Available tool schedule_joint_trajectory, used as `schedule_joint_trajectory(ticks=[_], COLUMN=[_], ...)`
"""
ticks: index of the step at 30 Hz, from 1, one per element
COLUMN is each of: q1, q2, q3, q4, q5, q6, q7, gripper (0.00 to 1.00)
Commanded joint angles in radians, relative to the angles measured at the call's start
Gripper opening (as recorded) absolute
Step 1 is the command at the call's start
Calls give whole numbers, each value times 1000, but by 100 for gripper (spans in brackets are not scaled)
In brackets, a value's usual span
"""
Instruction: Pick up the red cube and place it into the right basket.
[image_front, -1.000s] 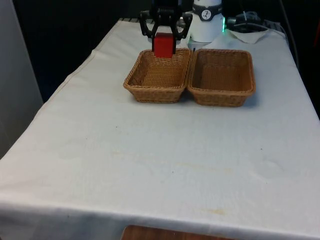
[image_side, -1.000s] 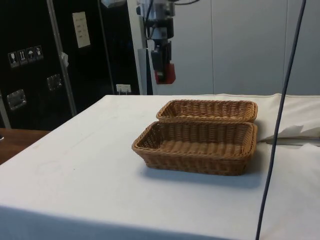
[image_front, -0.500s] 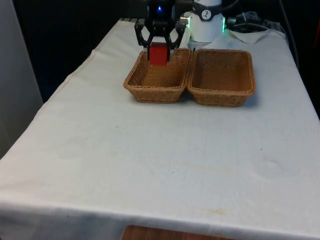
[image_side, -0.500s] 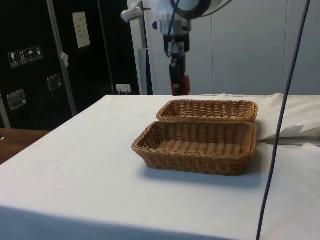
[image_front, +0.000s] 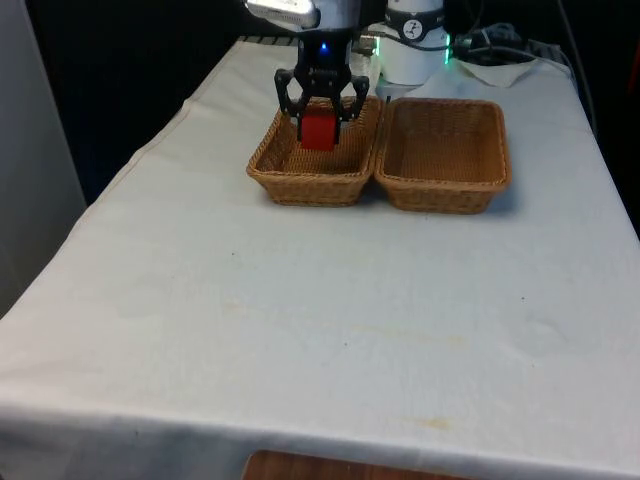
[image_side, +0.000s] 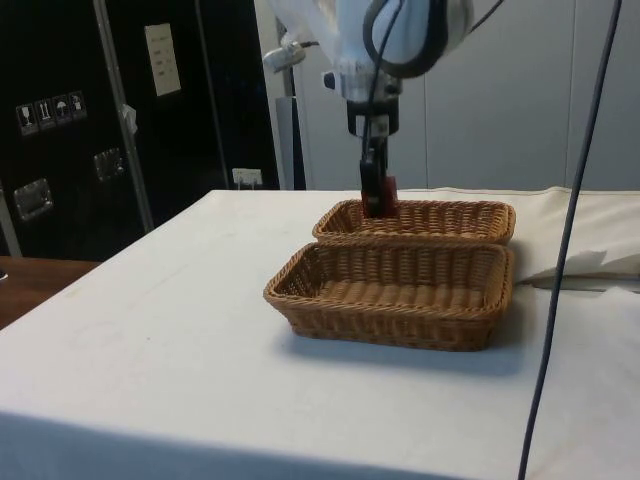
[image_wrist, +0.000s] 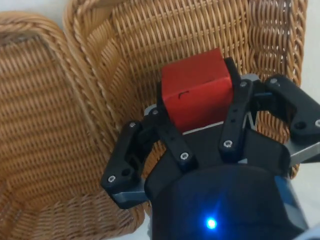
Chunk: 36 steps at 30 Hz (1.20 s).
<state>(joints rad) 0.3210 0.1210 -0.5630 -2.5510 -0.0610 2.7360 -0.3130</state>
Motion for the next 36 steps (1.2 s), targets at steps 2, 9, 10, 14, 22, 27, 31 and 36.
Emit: schedule_joint_trajectory(ticks=[2, 9, 10, 14, 22, 27, 31, 36], q1=[-4, 0, -4, -4, -4, -1, -5, 2], q2=[8, 43, 40, 39, 34, 44, 32, 10], q3=[8, 2, 12, 8, 5, 0, 4, -13], q4=[-20, -39, -51, -67, -78, -70, -81, -66], q5=[18, 0, 16, 11, 8, 1, 8, -14], q6=[39, 89, 110, 133, 144, 135, 146, 118], q7=[-18, -1, -9, -8, -8, 0, -9, 9], gripper=[3, 3, 3, 5, 77, 100, 100, 100])
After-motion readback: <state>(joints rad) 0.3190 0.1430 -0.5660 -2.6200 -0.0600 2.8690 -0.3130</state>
